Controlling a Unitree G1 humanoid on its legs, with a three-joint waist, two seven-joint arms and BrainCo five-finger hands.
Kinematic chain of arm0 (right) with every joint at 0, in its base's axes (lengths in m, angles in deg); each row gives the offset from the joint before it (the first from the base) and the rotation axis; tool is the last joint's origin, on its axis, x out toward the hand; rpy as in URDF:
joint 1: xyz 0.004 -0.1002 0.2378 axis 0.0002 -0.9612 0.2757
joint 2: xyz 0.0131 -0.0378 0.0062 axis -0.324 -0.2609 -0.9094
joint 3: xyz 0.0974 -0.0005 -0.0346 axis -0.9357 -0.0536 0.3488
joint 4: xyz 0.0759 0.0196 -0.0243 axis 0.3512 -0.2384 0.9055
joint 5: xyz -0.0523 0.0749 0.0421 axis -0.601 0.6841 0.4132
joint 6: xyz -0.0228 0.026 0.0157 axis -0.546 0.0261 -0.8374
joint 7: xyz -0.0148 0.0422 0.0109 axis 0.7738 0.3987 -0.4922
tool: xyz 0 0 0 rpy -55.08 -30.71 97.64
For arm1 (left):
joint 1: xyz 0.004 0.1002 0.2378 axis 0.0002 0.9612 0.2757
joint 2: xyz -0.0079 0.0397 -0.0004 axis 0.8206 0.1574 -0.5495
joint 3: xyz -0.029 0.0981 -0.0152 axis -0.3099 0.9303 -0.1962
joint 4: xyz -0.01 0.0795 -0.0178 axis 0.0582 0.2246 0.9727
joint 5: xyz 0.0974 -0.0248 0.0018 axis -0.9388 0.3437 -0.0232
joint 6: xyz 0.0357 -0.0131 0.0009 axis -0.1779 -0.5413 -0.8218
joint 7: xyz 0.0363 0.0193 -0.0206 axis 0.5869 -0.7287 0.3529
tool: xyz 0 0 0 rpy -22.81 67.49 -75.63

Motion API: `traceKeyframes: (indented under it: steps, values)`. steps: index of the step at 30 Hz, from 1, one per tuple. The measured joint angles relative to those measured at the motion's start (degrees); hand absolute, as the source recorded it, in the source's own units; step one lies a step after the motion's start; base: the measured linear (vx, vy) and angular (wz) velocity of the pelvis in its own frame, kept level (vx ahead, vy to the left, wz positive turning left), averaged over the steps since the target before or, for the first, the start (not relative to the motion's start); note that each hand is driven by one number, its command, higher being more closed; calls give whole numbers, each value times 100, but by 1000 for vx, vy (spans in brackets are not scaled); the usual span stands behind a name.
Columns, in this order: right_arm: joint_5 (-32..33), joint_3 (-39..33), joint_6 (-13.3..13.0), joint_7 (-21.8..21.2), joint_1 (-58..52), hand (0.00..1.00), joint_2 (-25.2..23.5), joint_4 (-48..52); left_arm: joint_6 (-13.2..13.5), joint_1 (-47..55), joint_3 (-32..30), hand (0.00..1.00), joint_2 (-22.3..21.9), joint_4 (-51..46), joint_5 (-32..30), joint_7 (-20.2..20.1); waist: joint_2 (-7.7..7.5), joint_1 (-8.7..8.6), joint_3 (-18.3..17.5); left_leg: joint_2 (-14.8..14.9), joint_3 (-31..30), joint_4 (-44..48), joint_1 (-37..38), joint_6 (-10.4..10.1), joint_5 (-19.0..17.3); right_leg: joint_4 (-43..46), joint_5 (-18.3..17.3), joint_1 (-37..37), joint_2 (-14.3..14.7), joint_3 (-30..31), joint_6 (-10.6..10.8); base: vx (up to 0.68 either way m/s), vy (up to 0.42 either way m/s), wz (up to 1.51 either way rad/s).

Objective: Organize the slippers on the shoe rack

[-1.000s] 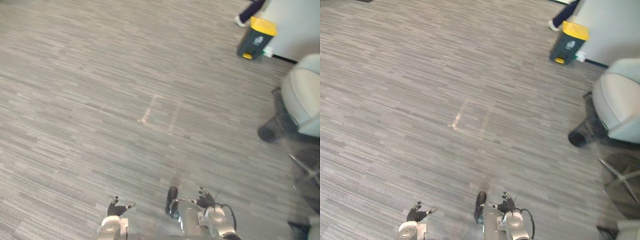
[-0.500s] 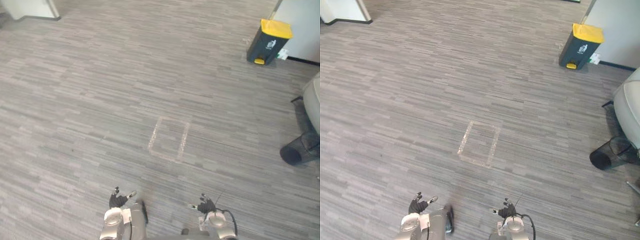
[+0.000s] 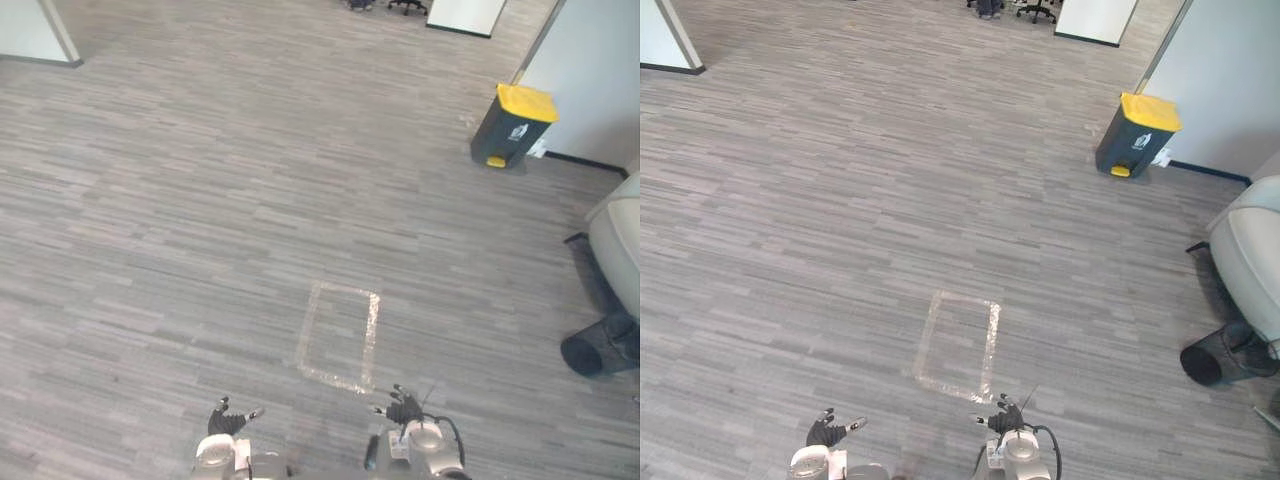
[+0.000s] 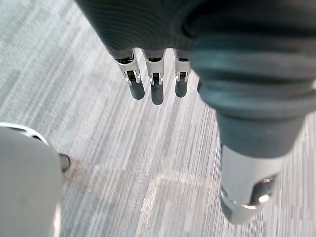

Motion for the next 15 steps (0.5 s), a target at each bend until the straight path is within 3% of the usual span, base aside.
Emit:
traceKeyframes:
  steps: [1,2,3,4,6,7,8,9,11,13,15]
  values:
    - [-3,-1,12,0,15,0,30,-20,-3,10,60,0,16,-3,-52,-36,-19,3,-9,-12,49,-162,180,-28,-12,-1035,469,-65,157,-263,-71,455,-87,6]
    - [-14,-2,34,1,-18,0,49,-36,5,24,153,0,72,-9,-98,-36,-100,3,-30,-144,91,-264,367,-160,-82,-2038,1257,-54,275,-384,-189,452,-100,3]
    - [-24,-2,47,-1,-58,0,69,-30,4,29,170,0,102,2,-101,-43,-157,-3,-45,-210,61,-267,483,-290,-158,-2192,1855,-48,290,-331,-557,565,-96,-21]
    - [-101,-4,72,-19,46,0,250,-39,-10,-18,162,0,-43,146,-121,-49,130,0,-70,4,-4,-147,634,-448,-267,-1731,1705,-120,404,-243,-841,486,-101,-22]
    - [-192,-195,87,-25,22,0,342,-28,9,-39,163,0,-205,168,-218,-87,332,-69,-79,151,-77,645,389,-463,-259,-1485,1200,-115,499,-236,-781,520,-136,-26]
    - [-198,-261,99,-32,9,0,356,-23,3,-37,133,0,-258,179,-227,-128,409,-87,-100,271,-85,1207,188,-497,-240,-1495,1079,-48,592,-226,-762,456,-126,-30]
    - [-198,-333,117,-31,-10,0,360,4,3,-66,105,0,-270,176,-256,-163,469,-93,-96,428,-105,1927,-47,-710,-108,-1562,1000,108,713,-188,-751,477,-109,-41]
    - [-197,-350,160,-30,-107,0,366,111,-4,-91,-35,0,-328,152,-267,-168,532,-94,-86,689,-188,3049,-401,-1069,432,-1723,916,407,919,-92,-778,383,-58,-44]
    - [-189,-343,153,-19,-275,0,336,253,1,-46,-193,0,-329,72,-307,-174,540,-72,-97,996,-229,4403,-907,-1254,493,-1955,805,819,1118,142,-837,448,-2,-62]
    - [-172,-347,171,-7,-341,0,304,309,7,-61,-266,0,-325,-44,-314,-176,461,-79,-69,1131,-95,5001,-1401,-1077,235,-2194,687,1236,1212,386,-819,487,52,-63]
    - [-137,-351,181,3,-369,0,259,220,15,-56,-304,0,-313,-132,-314,-171,356,-28,-75,1181,92,4745,-1859,-809,-153,-2530,752,1707,1264,872,-705,321,88,-94]
